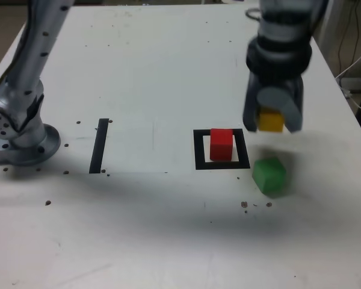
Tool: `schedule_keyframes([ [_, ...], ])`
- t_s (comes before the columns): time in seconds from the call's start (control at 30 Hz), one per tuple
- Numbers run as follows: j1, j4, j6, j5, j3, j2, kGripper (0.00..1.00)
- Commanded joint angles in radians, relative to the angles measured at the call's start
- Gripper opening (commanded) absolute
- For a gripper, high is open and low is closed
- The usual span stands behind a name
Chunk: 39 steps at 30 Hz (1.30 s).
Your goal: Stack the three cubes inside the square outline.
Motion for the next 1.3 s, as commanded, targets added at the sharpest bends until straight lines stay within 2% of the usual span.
schedule_keyframes([
  [0.0,-0.001,0.033,-0.009,0.007,0.001,-0.035,0.09],
  [0.13,-0.001,0.09,-0.031,0.011,0.023,-0.082,0.09],
  [0.23,-0.001,0.1,-0.047,0.0,0.057,-0.107,0.09],
  [0.53,-0.001,-0.04,-0.099,-0.063,0.278,-0.201,0.09],
  [0.7,-0.001,-0.07,-0.105,-0.088,0.315,-0.207,0.09],
  [1.27,0.001,-0.159,-0.106,-0.079,0.36,-0.159,0.09],
])
